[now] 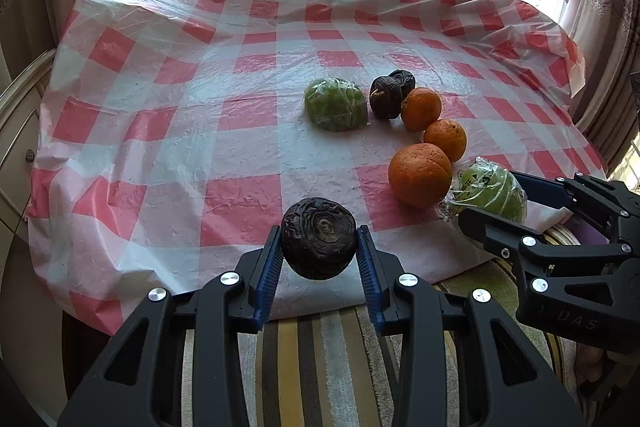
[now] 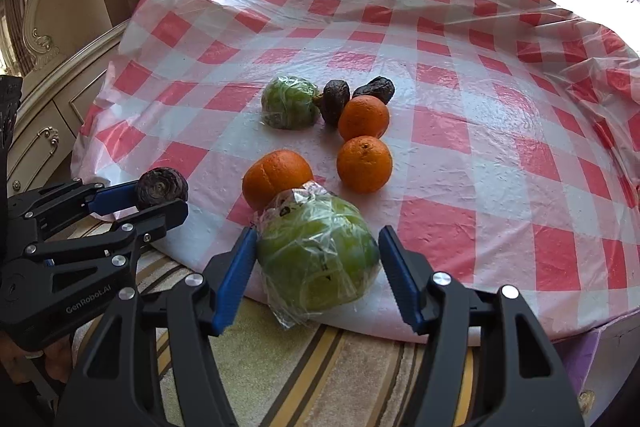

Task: Organize fruits
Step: 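Carry the dark fruit and green wrapped fruit over the white box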

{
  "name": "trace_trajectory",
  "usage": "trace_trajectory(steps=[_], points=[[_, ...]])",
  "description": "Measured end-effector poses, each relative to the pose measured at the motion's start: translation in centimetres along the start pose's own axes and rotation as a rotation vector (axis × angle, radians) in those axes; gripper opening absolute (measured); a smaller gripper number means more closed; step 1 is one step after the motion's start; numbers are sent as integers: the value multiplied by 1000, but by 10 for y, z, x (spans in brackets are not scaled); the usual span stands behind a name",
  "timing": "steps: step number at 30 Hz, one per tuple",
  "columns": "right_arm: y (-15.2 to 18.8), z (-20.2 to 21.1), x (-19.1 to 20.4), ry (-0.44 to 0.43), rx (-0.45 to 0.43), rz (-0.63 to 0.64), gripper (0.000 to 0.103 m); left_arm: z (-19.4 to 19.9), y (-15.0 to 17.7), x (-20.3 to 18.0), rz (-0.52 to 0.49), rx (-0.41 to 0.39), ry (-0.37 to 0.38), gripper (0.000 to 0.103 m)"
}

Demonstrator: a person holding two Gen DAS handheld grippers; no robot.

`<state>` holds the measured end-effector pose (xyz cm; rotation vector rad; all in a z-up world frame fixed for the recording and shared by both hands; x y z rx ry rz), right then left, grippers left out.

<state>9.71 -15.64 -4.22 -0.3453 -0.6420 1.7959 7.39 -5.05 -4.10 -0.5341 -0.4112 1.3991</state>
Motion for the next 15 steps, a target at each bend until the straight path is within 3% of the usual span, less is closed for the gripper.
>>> trace_trajectory(steps=[15], points=[[12,29,-40,34,-24,-73,63,9,-13,-33,-77,-24,25,35]])
Point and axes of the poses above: each gripper's, at about its wrist camera, not at the fingertips, and z roughly against the way its jaws point, x to its left, y to its underside, the point moved 8 cm from there along -z, roughly the way its jaws point, and after that the axes turned 5 degrees about x, right-handed, at the moved point
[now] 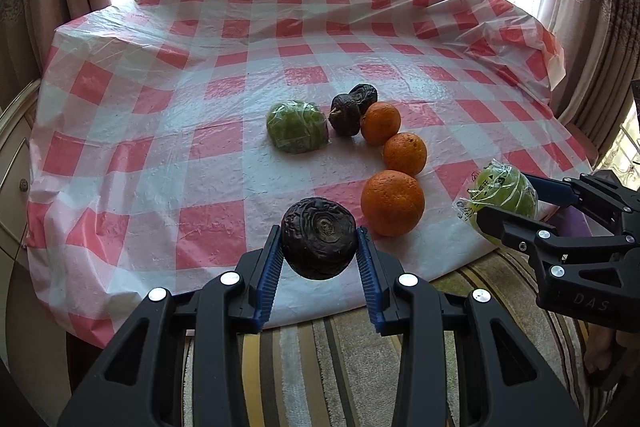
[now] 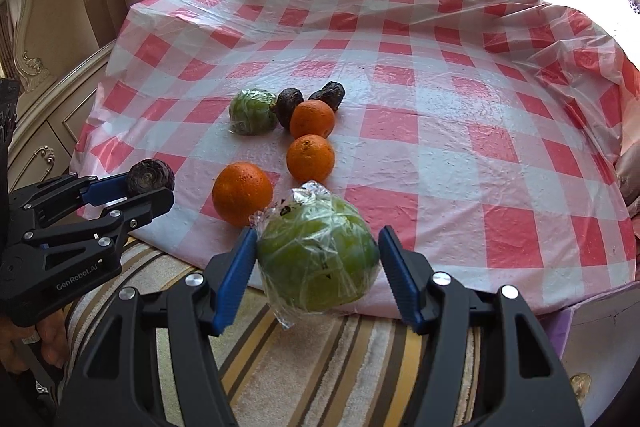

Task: Organize fruits
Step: 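Carry the dark fruit and green wrapped fruit over the white box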

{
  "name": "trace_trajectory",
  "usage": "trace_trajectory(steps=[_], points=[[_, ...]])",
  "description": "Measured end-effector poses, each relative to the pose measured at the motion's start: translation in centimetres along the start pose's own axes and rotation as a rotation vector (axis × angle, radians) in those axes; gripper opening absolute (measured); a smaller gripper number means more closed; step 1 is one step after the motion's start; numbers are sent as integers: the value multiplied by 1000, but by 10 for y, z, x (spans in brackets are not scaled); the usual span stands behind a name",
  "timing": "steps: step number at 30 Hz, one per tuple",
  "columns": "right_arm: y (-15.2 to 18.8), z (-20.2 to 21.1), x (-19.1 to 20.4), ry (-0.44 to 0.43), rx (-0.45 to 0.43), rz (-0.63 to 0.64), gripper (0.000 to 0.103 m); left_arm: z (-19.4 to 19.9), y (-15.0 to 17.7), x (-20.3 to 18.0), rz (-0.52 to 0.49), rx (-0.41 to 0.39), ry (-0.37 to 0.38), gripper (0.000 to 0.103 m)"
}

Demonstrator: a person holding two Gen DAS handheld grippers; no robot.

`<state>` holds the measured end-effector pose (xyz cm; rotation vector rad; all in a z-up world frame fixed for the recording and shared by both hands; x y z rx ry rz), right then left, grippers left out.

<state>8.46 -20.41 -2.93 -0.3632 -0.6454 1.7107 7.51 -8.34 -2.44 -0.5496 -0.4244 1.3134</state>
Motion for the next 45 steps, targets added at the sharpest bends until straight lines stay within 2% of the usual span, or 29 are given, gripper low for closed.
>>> trace_trajectory(steps=[12,24,32,37,41,45], points=[[10,29,-58,86,-28,-79,63,1,-17,-51,-109,-17,39,35],[25,59,-118,180,-55,-152,63,4,-34,-132,-256,-40,113,35],[51,88,-195,310,-58,-246,63,4,-42,-211,-386,-58,187,35],[79,99,-248,386,-35,-327,63,2,-38,-267,-484,-55,263,35],[102,100,-283,435,0,-380,63,-5,-28,-312,-573,-28,322,35],[121,92,-310,470,57,-412,63,-20,-12,-351,-668,30,357,35]])
Point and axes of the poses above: each gripper's, at about its wrist camera, not at the fingertips, and z roughly against the way its jaws point, x to its left, y to its underside, the point moved 8 cm from there along -z, roughly the way its jaws point, and after that the axes turned 5 degrees about x, right-handed, at the moved point
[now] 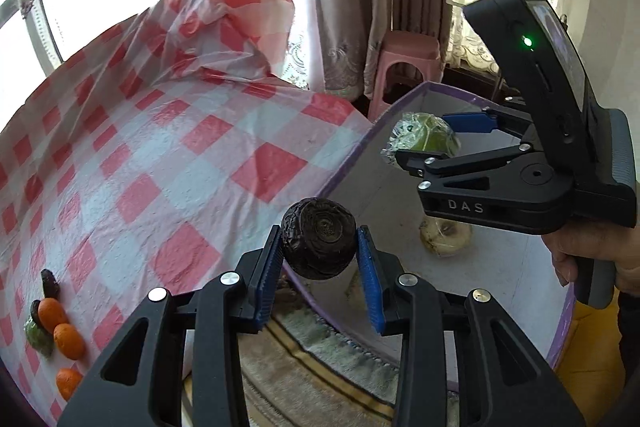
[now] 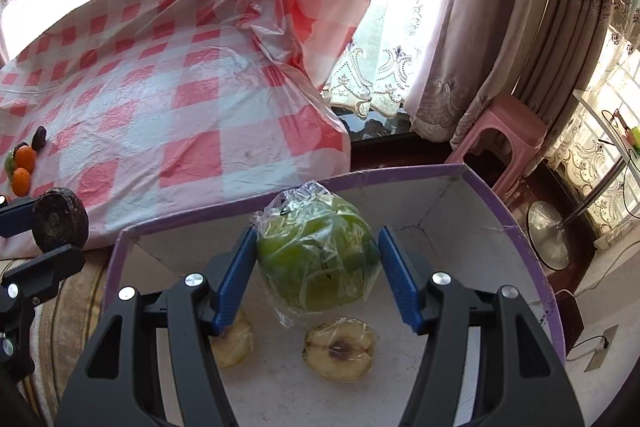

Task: Organize fruits
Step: 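Carry the dark fruit and green wrapped fruit over the white box, then open both tools to drop the two fruits into the box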

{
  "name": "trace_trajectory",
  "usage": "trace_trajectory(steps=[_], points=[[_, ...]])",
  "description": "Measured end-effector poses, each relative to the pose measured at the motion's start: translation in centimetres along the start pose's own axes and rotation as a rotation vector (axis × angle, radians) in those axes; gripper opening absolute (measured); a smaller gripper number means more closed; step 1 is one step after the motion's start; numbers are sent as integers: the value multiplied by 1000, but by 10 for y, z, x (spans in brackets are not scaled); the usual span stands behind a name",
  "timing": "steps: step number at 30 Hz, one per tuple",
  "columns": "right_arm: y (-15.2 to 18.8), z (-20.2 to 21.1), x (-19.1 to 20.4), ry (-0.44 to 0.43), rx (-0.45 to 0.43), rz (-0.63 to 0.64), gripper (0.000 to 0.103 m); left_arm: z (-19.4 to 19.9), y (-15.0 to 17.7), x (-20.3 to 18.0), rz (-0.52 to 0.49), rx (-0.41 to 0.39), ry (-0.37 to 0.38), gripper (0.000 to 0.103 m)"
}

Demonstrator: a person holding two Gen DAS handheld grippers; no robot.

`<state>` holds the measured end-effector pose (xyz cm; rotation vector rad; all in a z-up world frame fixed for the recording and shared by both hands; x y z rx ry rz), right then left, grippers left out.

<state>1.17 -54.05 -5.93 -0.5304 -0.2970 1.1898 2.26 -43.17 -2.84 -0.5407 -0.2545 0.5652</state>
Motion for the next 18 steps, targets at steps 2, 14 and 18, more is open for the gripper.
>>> trace_trajectory(steps=[2,14,18], points=[[2,-10,-10,20,30,-11,63,-18,0,-14,-43,40,12,35],[23,-69,-39,103,193,-1,63,-88,8,-38,-112,222,47,35],[29,-83,-41,111,236,15,63,-101,12,-39,-113,254,18,35]])
Point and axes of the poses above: each gripper's, at about its wrist camera, not at the fingertips, and z roughly against the way its jaws point, x to its left, y to its underside, the point moved 8 cm from there along -z, roughly the way its jaws point, and after that the axes turned 5 degrees about x, right-handed, at the moved point
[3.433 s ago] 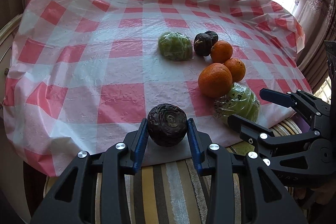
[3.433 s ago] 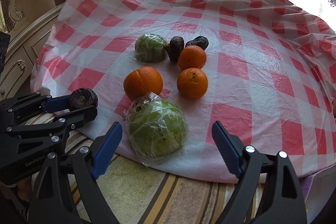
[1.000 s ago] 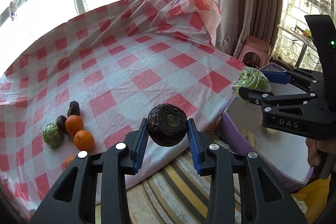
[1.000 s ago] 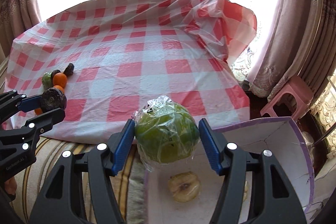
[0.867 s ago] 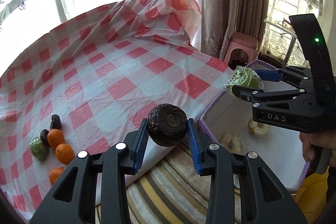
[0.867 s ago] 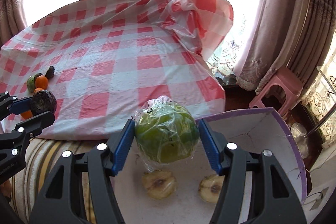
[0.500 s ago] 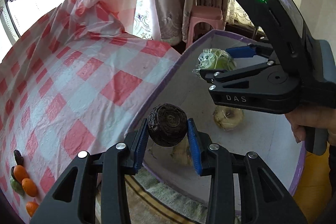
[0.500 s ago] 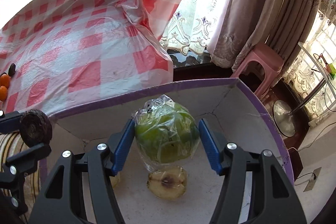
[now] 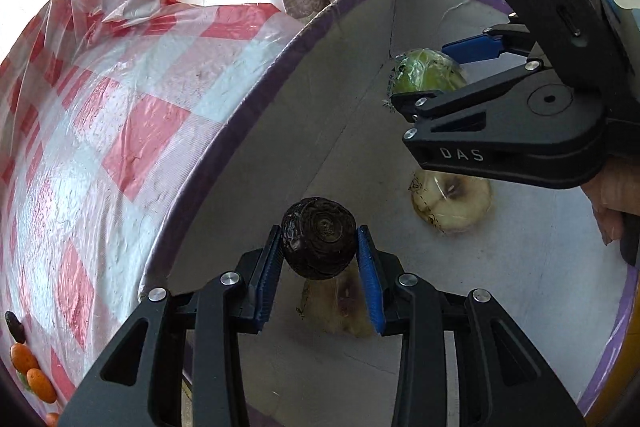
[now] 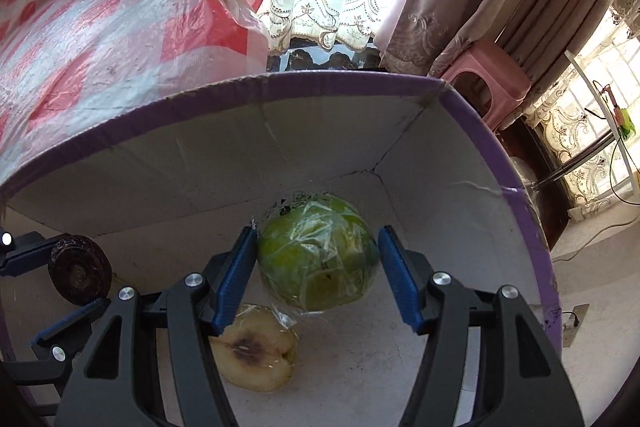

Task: Organize fruits
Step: 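Open both tools to drop the two fruits into the box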

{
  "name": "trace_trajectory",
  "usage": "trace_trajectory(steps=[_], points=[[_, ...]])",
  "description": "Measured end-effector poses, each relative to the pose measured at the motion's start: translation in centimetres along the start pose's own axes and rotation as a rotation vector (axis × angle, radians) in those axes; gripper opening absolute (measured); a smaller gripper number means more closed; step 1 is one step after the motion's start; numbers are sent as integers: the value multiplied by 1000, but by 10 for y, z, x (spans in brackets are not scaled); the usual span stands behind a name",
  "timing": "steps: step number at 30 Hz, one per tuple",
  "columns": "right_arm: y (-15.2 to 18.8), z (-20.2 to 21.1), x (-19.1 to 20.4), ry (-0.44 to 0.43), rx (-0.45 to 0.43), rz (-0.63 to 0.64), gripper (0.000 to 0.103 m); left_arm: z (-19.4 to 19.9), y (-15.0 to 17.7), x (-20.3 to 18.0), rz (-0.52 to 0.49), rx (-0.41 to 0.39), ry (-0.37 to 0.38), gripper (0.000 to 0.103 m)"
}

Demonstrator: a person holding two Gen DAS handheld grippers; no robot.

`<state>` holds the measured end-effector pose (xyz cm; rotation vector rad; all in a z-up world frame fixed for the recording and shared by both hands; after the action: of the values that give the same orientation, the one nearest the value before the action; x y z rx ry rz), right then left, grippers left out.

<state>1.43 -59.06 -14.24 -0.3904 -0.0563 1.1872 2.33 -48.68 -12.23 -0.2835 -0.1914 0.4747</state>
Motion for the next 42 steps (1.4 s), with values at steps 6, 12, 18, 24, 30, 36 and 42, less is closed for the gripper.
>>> trace_trajectory(steps=[6,12,18,24,30,36,42], points=[[2,-15,2,-5,41,13,63,-5,0,4,4,13,-44,35],[3,-26,10,-7,69,35,63,-16,3,-1,-29,53,-58,35],[-3,-38,5,-6,94,38,63,-23,-6,-3,-37,70,-73,36],[0,-43,5,-4,104,44,63,-27,-9,-5,-33,69,-73,36],[-1,-39,5,7,83,40,73,-24,-8,-3,-30,54,-73,43],[-3,-32,3,10,68,29,77,-11,-6,-2,-26,1,-69,49],[-2,-6,-2,8,3,-2,84,21,-6,6,12,-101,-94,75]])
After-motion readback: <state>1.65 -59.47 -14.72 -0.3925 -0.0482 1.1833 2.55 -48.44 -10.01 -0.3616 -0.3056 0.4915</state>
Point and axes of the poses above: each gripper's, at about its wrist camera, not at the fingertips, and z roughly against the way its jaws point, x to its left, y to its underside, the point moved 8 cm from there along -z, roughly the way its jaws point, and after that the axes turned 5 degrees about x, right-handed, at the moved point
